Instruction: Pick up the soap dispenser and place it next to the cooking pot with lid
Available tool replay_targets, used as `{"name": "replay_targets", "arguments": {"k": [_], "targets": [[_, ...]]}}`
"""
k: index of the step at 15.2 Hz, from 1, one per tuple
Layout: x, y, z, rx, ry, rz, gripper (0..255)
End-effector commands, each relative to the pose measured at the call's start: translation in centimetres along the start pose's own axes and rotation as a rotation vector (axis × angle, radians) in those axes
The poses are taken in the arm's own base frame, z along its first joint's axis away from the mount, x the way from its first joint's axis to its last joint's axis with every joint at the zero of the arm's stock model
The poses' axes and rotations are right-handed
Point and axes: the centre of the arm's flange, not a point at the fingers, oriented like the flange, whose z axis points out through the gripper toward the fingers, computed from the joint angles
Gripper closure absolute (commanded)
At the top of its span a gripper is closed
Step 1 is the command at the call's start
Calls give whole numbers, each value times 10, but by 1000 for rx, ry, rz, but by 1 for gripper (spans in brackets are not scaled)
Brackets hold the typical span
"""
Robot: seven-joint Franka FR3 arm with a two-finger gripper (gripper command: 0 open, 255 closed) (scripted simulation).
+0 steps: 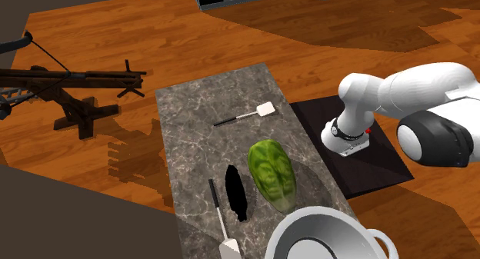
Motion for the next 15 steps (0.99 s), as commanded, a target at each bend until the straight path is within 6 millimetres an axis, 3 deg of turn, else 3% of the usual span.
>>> {"name": "replay_targets", "arguments": {"k": [1, 15], "targets": [[-1, 1, 10, 1, 0, 0, 255], [-7, 4, 84, 1, 0, 0, 255]]}}
